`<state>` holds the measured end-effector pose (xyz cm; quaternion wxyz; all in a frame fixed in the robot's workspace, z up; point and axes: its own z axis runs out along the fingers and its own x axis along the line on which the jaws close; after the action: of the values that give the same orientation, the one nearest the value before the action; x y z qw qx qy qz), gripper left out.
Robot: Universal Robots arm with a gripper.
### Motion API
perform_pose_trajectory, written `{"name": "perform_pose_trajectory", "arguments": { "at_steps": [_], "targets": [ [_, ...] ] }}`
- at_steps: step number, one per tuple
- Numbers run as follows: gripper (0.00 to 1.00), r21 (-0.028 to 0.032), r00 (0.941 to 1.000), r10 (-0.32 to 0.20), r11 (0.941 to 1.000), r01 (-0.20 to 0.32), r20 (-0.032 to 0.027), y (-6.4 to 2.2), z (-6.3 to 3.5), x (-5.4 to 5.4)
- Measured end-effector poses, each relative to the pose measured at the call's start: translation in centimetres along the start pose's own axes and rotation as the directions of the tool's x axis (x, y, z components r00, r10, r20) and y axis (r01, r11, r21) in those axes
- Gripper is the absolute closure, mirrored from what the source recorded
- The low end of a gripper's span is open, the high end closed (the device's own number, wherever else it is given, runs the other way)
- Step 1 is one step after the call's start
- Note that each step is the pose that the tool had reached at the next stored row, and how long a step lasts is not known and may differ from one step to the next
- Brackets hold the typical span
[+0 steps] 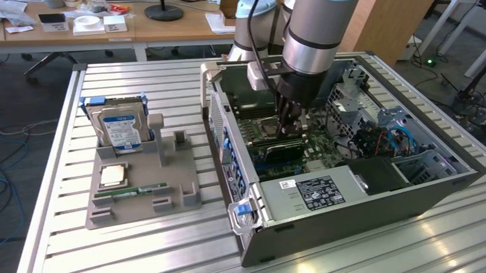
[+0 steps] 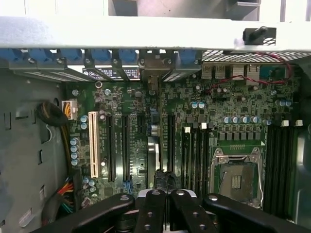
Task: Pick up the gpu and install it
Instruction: 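Press down on the gpu until it lock into place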
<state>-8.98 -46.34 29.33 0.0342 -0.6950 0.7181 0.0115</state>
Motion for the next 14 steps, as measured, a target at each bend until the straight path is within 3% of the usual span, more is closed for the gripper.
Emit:
{"name": "perform_pose_trajectory", "arguments": {
  "at_steps": [6,14],
  "targets": [
    [0.89,-0.0002,1.0000,0.000,1.0000,0.000,0.0000,0.04,1.01,0.1],
    [0.89,-0.0001,1.0000,0.000,1.0000,0.000,0.0007,0.05,1.22,-0.1]
  ]
}}
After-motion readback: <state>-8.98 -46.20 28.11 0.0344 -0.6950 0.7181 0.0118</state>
